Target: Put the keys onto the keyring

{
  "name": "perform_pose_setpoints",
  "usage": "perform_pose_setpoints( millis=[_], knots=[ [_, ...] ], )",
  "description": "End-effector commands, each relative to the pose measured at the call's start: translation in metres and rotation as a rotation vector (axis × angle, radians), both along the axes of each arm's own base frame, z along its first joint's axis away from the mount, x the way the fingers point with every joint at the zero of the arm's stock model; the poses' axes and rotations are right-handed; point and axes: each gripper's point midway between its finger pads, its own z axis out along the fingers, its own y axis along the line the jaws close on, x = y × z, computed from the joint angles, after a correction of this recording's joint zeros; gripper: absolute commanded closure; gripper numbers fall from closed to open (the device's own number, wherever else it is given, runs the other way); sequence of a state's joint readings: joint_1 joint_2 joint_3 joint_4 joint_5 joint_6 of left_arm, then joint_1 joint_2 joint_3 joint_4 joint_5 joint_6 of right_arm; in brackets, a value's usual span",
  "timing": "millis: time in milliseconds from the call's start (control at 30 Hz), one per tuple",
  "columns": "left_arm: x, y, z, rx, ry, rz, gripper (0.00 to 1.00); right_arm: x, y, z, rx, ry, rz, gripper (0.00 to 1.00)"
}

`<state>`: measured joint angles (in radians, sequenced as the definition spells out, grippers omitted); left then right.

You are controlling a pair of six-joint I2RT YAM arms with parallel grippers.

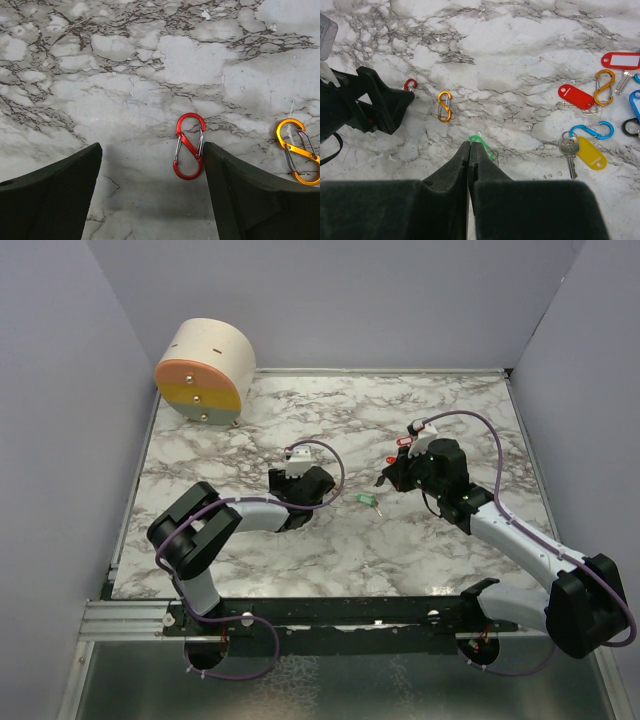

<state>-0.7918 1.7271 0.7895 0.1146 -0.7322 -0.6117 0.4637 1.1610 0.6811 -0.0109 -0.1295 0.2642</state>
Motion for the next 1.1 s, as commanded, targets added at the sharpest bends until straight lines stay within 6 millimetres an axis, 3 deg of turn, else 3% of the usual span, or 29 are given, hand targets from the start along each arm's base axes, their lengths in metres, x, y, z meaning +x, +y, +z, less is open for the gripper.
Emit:
perform_pose_setpoints(
  millis=[0,233,567,633,933,1067],
  knots=[
    [-0.013,0.017,-0.004,0.039,0.043,0.000,0.17,-0.005,0.002,0.001,-0.002,-0.004,0.024,0.99],
    [-0.013,0.014,-0.002,0.013,0.042,-0.021,0.18,-0.005,0.002,0.001,-0.003,-0.005,0.022,0.99],
    [-0.008,-0.012,-0.006,-0.024,0.059,-0.152,0.22,-0.005,0.001,0.001,-0.006,-0.004,0.018,0.99],
    [-0.010,-0.012,-0.016,-0.006,0.085,-0.161,0.24,-0.005,0.001,0.001,-0.007,-0.005,0.017,0.99],
    [-0.012,-0.016,-0.025,-0.031,0.120,-0.186,0.48,-0.005,0.000,0.001,-0.009,-0.006,0.015,0.99],
    [-0.012,-0.013,-0.027,-0.036,0.131,-0.182,0.49,-0.005,-0.001,0.002,-0.008,-0.009,0.014,0.99]
  ],
)
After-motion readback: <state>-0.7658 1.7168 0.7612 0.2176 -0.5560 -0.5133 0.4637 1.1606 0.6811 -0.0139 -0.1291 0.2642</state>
